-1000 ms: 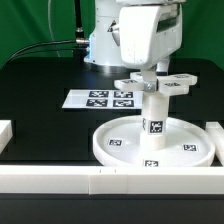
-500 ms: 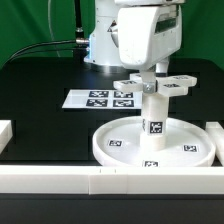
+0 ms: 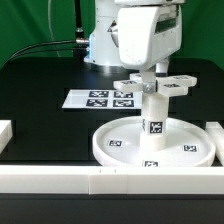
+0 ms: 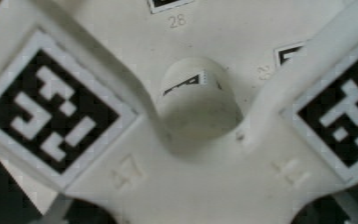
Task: Assemble round table
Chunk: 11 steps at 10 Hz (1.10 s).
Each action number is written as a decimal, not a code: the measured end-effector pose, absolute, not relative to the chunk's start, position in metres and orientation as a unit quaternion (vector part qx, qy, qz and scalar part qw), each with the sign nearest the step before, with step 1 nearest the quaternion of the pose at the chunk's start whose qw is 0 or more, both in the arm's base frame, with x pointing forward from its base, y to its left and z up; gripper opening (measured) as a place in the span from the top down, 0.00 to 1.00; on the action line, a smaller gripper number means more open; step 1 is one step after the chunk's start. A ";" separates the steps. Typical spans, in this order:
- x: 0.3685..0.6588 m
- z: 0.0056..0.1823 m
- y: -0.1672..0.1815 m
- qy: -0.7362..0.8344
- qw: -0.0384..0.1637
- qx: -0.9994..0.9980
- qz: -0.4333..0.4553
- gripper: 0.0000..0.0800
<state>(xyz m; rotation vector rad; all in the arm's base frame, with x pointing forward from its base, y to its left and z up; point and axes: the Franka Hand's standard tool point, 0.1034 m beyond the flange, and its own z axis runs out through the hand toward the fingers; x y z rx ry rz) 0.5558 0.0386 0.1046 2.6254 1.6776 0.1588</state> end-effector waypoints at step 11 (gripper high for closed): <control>0.555 0.103 0.038 0.082 -0.040 0.993 0.073 0.44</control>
Offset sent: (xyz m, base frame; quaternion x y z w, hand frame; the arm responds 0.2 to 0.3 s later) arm -0.0056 -0.0069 -0.0011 0.0042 0.0028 0.2876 0.9577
